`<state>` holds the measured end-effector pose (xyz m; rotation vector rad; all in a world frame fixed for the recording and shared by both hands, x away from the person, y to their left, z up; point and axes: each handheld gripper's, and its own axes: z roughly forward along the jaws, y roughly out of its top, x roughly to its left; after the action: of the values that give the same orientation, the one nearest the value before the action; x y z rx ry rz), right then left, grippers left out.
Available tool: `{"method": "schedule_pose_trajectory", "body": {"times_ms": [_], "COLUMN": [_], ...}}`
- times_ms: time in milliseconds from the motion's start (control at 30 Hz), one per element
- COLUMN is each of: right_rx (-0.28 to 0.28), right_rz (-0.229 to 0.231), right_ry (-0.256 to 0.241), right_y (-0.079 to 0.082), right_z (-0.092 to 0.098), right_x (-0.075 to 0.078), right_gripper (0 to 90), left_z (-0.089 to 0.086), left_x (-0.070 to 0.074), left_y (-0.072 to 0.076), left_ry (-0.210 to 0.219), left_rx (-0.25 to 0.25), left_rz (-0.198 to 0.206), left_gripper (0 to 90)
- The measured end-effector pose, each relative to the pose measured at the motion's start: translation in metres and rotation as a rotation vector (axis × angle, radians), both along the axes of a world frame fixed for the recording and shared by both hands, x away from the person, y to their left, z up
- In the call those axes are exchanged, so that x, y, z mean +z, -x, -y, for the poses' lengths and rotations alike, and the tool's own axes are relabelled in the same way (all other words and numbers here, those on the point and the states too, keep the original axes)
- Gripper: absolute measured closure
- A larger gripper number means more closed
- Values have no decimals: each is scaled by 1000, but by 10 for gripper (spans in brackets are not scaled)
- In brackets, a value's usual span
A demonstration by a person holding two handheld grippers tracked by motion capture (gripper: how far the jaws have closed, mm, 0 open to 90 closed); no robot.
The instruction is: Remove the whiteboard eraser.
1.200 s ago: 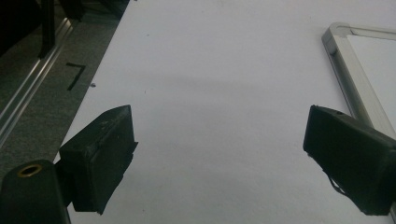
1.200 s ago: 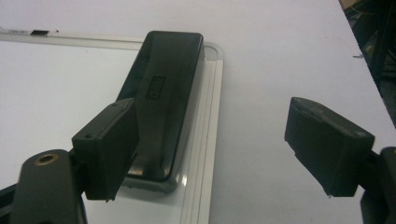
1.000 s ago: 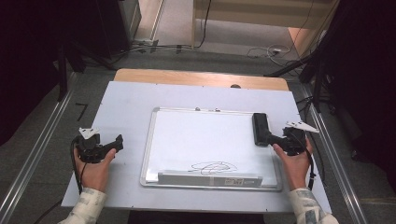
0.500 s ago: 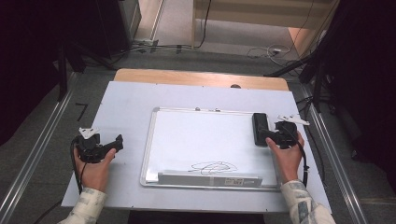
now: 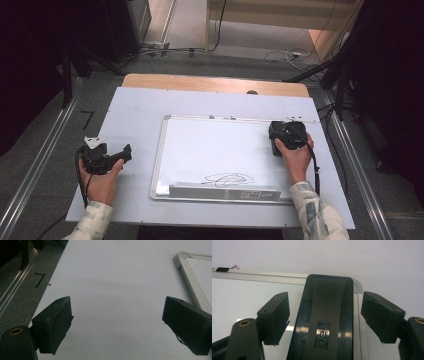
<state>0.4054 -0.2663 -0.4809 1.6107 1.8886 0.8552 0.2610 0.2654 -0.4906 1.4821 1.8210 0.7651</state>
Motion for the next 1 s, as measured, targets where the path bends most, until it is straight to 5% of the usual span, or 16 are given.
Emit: {"method": "schedule_pose_trajectory", "body": {"times_ms": [300,1000], "right_rx": [-24,-15], "right_rz": [-30,-44], "right_ry": [2,-9], "right_y": [-7,-6], "right_z": [-4,0], "right_x": [-7,-4], "right_gripper": [348,353], "left_z": [-1,-2], "left_x": [0,0], "left_y": [0,0], "left_ry": [0,9], "left_rx": [0,0], "left_rz": [-4,-4], "left_gripper": [95,95]}}
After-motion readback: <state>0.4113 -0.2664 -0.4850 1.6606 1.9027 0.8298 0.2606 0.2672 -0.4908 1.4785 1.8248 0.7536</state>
